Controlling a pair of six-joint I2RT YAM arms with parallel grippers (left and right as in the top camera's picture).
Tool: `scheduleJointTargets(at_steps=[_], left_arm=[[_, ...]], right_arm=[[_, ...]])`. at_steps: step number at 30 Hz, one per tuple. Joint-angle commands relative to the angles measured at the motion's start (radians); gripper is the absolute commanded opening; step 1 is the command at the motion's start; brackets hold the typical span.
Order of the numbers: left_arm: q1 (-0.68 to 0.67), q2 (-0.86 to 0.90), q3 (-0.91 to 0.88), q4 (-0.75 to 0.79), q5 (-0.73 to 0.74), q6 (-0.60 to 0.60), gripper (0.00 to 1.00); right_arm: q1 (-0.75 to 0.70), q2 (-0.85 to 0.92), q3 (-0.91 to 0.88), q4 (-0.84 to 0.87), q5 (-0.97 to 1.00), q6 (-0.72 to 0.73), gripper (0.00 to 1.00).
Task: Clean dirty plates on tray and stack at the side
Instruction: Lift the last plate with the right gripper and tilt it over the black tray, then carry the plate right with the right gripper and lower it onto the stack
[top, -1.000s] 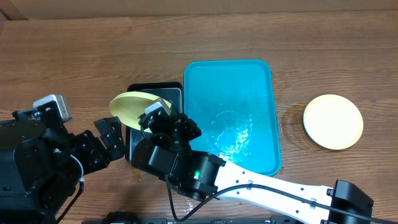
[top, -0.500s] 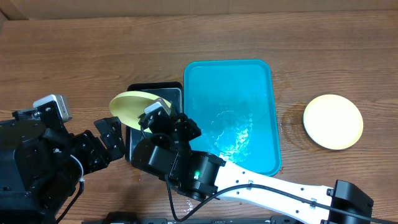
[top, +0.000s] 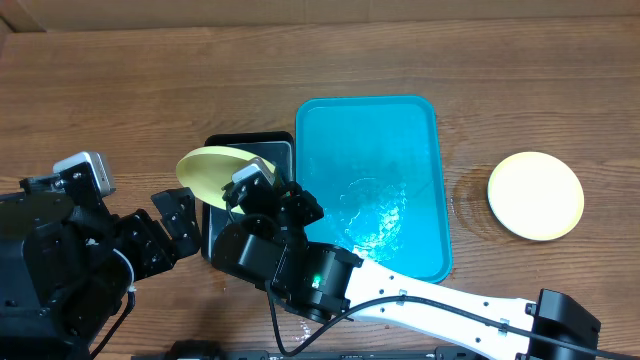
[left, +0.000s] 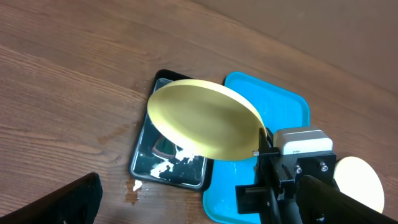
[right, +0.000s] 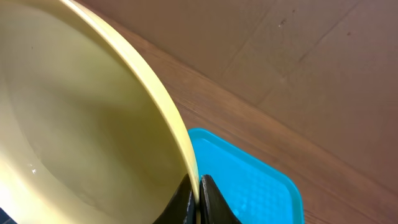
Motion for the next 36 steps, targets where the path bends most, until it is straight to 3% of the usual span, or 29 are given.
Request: scheduleJointTargets(at_steps=[1,11,17,20,23,24,27,31,36], left_arm=[[0.002,0.002,0.011,0.002,0.003,0.011,1.0],[0.002,0.002,0.011,0.002,0.003,0.011,1.0],[0.002,0.002,0.011,0.001,0.003,0.011,1.0],[0.002,0.002,0.011,0.002,0.003,0.011,1.0],[0.002,0.002,0.011,0.001,0.003,0.011,1.0],[0.002,0.002,0.011,0.002,0.003,0.011,1.0],[0.002,0.002,0.011,0.002,0.003,0.011,1.0],[0.002,0.002,0.011,0.001,0.003,0.011,1.0],[0.002,0.002,0.011,0.002,0.003,0.011,1.0]], right_arm=[[0.003,-0.04,0.02,0.013,0.026,0.0,0.04],[-0.004,-0.04,0.02,0.041,-0.006,0.013,0.04],[-0.178,-0.04,0.02,-0.043,-0.256,0.263,0.04],[-0.373,-0.04,0.02,-0.114,-0.621,0.419,0.04],[-0.586,-0.045,0.02,-0.151,-1.032,0.437,0.04],[-0.746,-0.054,0.02,-0.182,-1.283,0.436,0.04],[-0.97,-0.062,0.02,-0.251,-1.513,0.437,0.04],[-1.285,-0.062,0.02,-0.431,-1.545,0.45,0.04],[-1.589,-0.062,0.011,-0.612,-1.32,0.407,0.04]])
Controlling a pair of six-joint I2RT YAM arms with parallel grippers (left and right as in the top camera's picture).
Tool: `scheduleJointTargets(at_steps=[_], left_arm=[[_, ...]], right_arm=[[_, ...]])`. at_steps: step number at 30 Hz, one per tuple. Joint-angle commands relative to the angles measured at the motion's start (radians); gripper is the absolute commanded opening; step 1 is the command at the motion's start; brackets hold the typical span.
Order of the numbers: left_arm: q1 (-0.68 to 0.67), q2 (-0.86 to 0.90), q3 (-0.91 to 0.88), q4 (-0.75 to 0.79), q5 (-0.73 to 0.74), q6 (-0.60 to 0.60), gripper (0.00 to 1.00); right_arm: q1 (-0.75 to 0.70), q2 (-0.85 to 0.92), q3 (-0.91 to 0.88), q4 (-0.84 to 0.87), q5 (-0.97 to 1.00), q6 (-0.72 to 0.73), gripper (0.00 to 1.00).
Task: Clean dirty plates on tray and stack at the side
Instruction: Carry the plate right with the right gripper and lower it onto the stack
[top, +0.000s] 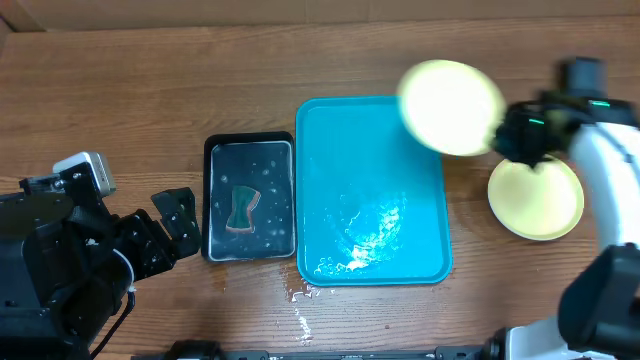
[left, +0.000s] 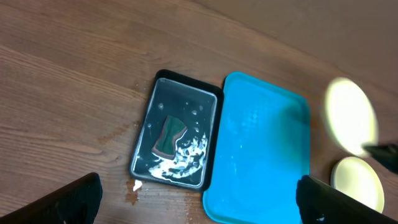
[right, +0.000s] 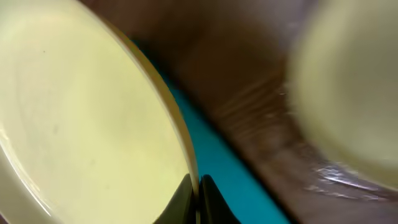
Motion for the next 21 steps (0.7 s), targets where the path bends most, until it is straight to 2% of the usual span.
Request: scheduleJointTargets(at_steps=[1,4,6,12,13,14,15,17,19,21], left_arm=[[0.002,0.002,0.011,0.002,0.003,0.011,1.0],[0.002,0.002,0.011,0.002,0.003,0.011,1.0],[0.002,0.002,0.011,0.002,0.003,0.011,1.0],[0.002,0.002,0.011,0.001,0.003,0.011,1.0],[0.002,0.002,0.011,0.001,0.003,0.011,1.0],[0.002,0.002,0.011,0.001,0.003,0.011,1.0],[0.002,0.002,0.011,0.002,0.003,0.011,1.0],[0.002,0.002,0.011,0.002,0.003,0.011,1.0],[0.002,0.002,0.011,0.002,0.003,0.011,1.0],[0.002,0.002,0.011,0.002,0.003,0.011,1.0]], right_arm=[[-0.165,-0.054,0.003,-0.066,0.132,-0.024,0.04],[-0.284,-0.054,-0.054,-0.077,0.244,-0.023,0.04],[-0.334,-0.054,-0.1,-0.069,0.245,-0.023,0.04],[-0.392,-0.054,-0.229,-0.02,0.246,-0.024,0.04],[-0.392,-0.054,-0.237,-0.017,0.245,-0.027,0.1],[-0.389,-0.054,-0.236,-0.017,0.237,-0.035,0.33],[-0.381,-0.056,-0.234,-0.017,0.218,-0.066,0.4],[-0.346,-0.093,-0.212,-0.04,0.184,-0.113,0.45],[-0.306,-0.156,-0.19,-0.058,0.158,-0.138,0.47],[-0.224,-0.275,-0.163,-0.086,0.04,-0.189,0.55]])
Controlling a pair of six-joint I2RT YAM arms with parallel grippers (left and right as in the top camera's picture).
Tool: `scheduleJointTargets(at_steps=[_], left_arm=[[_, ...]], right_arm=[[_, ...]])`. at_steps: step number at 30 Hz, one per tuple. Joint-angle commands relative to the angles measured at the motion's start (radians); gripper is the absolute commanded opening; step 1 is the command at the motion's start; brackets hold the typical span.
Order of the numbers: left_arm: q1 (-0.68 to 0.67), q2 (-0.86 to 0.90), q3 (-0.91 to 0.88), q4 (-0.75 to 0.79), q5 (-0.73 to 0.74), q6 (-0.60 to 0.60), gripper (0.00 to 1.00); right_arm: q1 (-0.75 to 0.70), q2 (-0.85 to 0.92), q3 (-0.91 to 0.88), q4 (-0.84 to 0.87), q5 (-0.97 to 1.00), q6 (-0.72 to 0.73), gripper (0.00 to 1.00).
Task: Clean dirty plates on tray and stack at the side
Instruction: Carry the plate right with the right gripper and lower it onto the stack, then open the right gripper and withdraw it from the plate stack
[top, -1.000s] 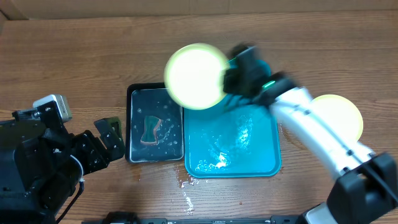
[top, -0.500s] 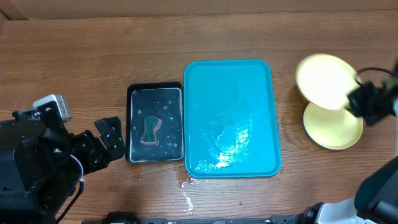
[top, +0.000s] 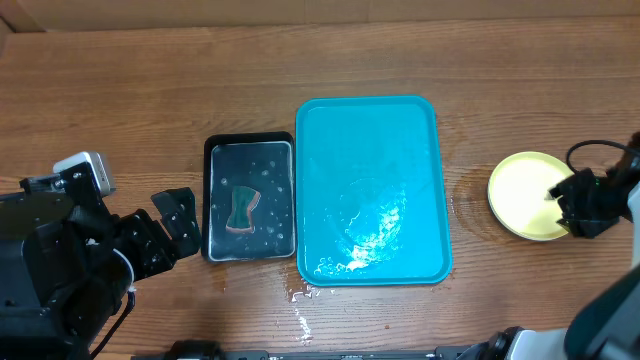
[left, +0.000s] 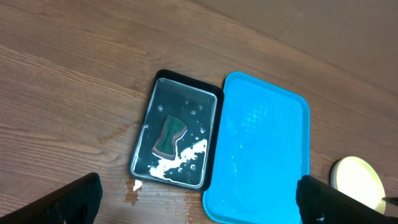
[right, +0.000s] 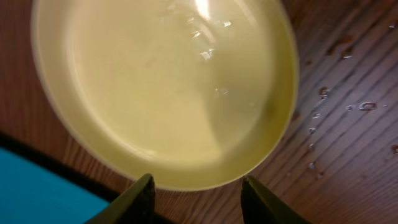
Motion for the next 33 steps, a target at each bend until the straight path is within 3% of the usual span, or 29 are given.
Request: scheduleJointTargets(at_steps=[1,7,8,9,17,22,27,30,33], left_arm=[[0.002,0.002,0.011,0.001,0.003,0.011,1.0],[0.002,0.002,0.01,0.002,0.003,0.011,1.0],[0.002,0.002,0.011,0.001,0.003,0.011,1.0],[0.002,0.002,0.011,0.002,0.003,0.011,1.0],[0.002,0.002,0.011,0.002,0.003,0.011,1.0],[0.002,0.002,0.011,0.002,0.003,0.011,1.0],[0.002,0.002,0.01,0.001,0.003,0.011,1.0],[0.002,0.002,0.011,0.002,0.003,0.011,1.0],[0.002,0.002,0.011,0.001,0.003,0.011,1.0]], right_arm=[[0.132,-0.223,0.074,-0.025,-0.193,-0.116,0.6],[0.487,-0.528,0.074,0.003,-0.315,-0.174,0.7],[0.554,-0.57,0.074,0.016,-0.316,-0.167,0.96],[0.607,-0.599,0.074,0.029,-0.316,-0.166,1.0],[0.914,-0.731,0.074,0.111,-0.316,-0.107,1.0],[0.933,-0.731,0.074,0.05,-0.227,-0.144,1.0],[0.927,-0.743,0.07,0.056,0.017,-0.148,1.0],[0.888,-0.803,0.002,0.165,0.208,-0.148,1.0],[0.823,-0.879,-0.113,0.326,0.258,-0.148,1.0]])
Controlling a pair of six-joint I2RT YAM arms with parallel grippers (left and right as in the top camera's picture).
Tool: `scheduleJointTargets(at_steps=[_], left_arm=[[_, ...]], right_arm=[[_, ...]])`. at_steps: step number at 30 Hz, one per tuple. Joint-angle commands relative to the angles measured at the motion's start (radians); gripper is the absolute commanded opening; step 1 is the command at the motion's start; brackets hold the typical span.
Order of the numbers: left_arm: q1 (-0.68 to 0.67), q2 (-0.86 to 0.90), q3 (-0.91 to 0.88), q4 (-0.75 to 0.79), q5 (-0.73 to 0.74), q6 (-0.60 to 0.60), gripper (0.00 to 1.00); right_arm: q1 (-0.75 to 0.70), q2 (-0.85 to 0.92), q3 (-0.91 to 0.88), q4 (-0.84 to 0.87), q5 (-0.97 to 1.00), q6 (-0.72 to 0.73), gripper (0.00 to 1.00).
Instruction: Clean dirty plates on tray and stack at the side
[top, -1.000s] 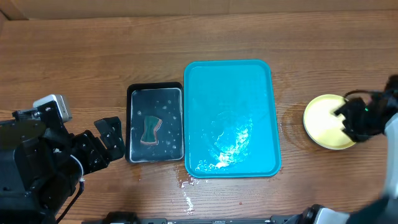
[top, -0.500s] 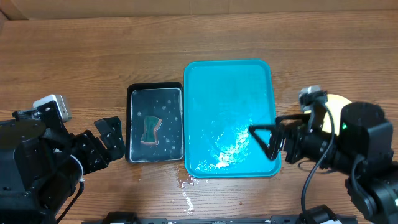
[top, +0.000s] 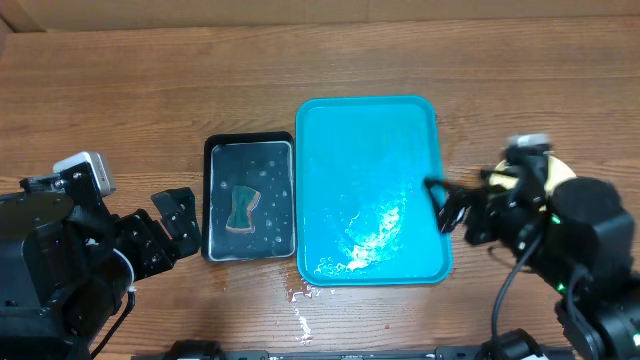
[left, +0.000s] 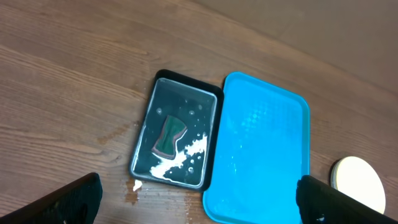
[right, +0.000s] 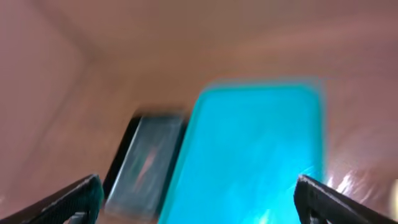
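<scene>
The blue tray lies mid-table, wet and with no plates on it; it also shows in the left wrist view and, blurred, in the right wrist view. The pale yellow plates sit stacked on the table to the tray's right. In the overhead view my right arm covers nearly all of them. My right gripper hangs open and empty over the tray's right edge. My left gripper rests open and empty left of the black basin.
The black basin holds soapy water and a green sponge. Water is spilled on the wood near the tray's front left corner. The table's far edge runs along the top of the overhead view.
My right gripper was open right at the plate stack. It now hangs to the left of it, over the tray's right edge, still open. The left arm has not moved.
My right gripper first held a yellow plate tilted over the black basin. Then it held the plate over the tray's far right corner, near the plate on the table. Then it was open with that plate lying on the stack, and now it is away from it.
</scene>
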Motion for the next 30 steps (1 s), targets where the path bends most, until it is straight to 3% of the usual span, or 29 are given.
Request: scheduleJointTargets(at_steps=[1,6,19,28,30], left_arm=[[0.002,0.002,0.011,0.001,0.003,0.011,1.0],[0.002,0.002,0.011,0.001,0.003,0.011,1.0],[0.002,0.002,0.011,0.001,0.003,0.011,1.0],[0.002,0.002,0.011,0.001,0.003,0.011,1.0],[0.002,0.002,0.011,0.001,0.003,0.011,1.0]], right_arm=[[-0.09,-0.116,-0.15,0.143,0.161,-0.003,1.0],[-0.229,-0.335,-0.436,0.307,0.058,0.001,0.99],[-0.321,-0.784,-0.913,0.539,-0.016,0.001,1.0],[-0.322,-0.779,-1.122,0.832,-0.015,0.0,1.0],[-0.322,-0.779,-1.12,0.803,-0.003,0.0,1.0]])
